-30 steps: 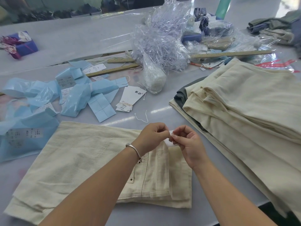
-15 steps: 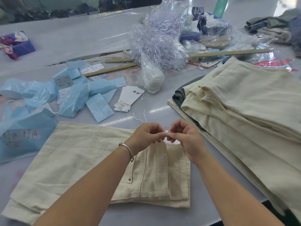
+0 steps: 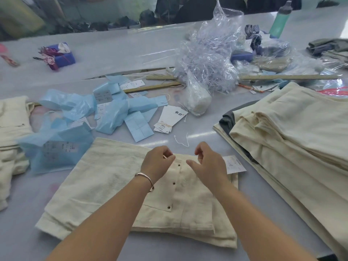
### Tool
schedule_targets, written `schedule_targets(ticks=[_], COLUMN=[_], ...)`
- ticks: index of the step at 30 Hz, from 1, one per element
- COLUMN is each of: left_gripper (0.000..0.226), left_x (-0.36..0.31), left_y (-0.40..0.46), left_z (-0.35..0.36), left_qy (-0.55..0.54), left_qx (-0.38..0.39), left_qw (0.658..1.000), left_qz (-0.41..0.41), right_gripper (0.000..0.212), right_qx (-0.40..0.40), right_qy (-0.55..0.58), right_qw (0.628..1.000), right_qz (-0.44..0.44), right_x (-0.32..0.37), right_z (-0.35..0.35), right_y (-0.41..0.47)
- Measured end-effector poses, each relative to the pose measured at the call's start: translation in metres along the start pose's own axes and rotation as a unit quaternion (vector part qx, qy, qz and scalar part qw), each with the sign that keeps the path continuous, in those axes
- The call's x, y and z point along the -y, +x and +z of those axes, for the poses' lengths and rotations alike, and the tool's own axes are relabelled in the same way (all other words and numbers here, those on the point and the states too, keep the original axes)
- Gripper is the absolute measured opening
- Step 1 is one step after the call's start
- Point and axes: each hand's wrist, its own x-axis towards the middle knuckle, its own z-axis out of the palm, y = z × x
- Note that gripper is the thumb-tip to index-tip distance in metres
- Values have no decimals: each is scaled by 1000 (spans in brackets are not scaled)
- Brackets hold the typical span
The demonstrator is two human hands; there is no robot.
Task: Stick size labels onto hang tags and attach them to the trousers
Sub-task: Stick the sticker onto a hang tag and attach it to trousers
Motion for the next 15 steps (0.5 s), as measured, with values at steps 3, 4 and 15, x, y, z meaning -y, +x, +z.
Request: schedule_targets(ticks=[3,4,15], left_gripper=[7,11,108], left_x=[52,71,194], left_y=[-7,-12,-76], left_z=[-54,-71,-144], left_qy=[127,178,241], left_qx=[-97,-117,-63], left_qw=[982,968,903], left_qz=[-98,-131,-349], right_gripper=[52,67,89], right_qx=[109,140,150], right_qy=[-137,-181,-350], right_qw=[982,972,920], right_qz=[-64,-57,90], right_x=[27,32,42], right_z=[33,44,99], right_y=[3,5,17])
